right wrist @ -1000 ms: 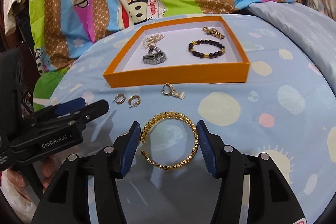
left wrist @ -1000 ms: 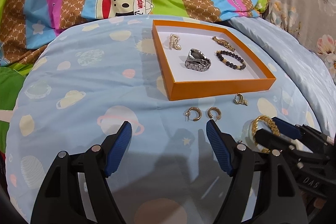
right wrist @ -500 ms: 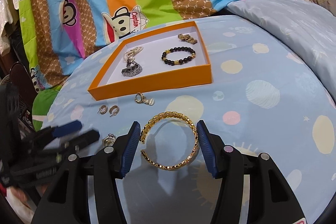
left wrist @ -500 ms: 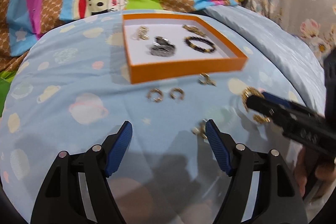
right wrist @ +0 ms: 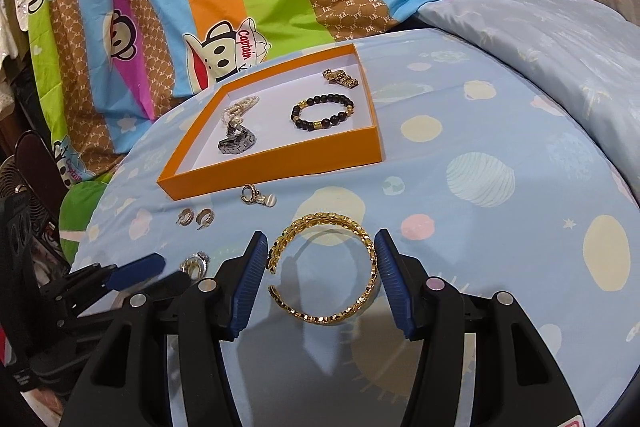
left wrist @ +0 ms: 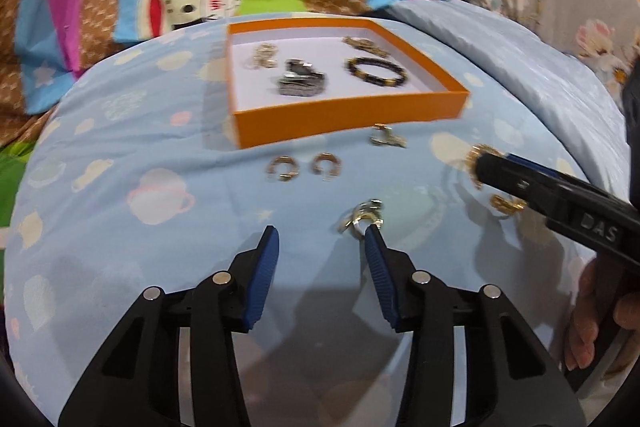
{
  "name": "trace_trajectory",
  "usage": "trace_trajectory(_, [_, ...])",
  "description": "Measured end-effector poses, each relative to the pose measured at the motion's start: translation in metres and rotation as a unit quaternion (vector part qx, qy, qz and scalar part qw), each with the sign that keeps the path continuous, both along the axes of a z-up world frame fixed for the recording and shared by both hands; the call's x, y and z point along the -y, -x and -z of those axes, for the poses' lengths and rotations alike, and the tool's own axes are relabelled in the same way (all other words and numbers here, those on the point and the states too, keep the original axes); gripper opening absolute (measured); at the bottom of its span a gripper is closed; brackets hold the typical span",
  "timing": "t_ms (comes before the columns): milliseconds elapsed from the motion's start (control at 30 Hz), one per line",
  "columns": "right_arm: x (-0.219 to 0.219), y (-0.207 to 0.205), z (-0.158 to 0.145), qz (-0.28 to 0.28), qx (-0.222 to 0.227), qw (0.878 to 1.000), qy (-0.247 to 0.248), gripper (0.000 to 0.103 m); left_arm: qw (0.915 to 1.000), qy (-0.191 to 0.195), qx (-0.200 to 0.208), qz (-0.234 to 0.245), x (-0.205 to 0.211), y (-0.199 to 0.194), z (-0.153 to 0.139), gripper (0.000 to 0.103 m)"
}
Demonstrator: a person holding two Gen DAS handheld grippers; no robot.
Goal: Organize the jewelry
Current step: 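Grasp the silver stone ring with the left tool while the right tool holds the gold bangle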
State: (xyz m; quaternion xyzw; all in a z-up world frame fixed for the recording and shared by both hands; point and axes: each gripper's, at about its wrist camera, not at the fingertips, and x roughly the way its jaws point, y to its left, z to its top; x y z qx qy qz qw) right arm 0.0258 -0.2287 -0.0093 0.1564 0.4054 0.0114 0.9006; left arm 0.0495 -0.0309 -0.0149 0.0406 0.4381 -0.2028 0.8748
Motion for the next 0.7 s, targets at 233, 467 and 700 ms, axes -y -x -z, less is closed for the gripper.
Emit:
trace_trajectory(233, [0.000,-0.001,0.001,-0.003,-0.001,1.000,0.002,0.054,0.9995,0.031,-0.001,-0.010,-0.010,-0.004,-0.007,0.042])
trace_trajectory(467, [-0.001,-0.002,0.001,-0.002,0.000,1.000,0.000,0.054,0.9977,0.003,0.028,0.062,0.027,0.004,-0.010,0.042])
trace_trajectory(700, [-0.002,-0.002,0.001,-0.002,0.001,1.000,-0.002,0.054,0.9966,0.008,0.014,0.080,0.035,-0.002,-0.004,0.010])
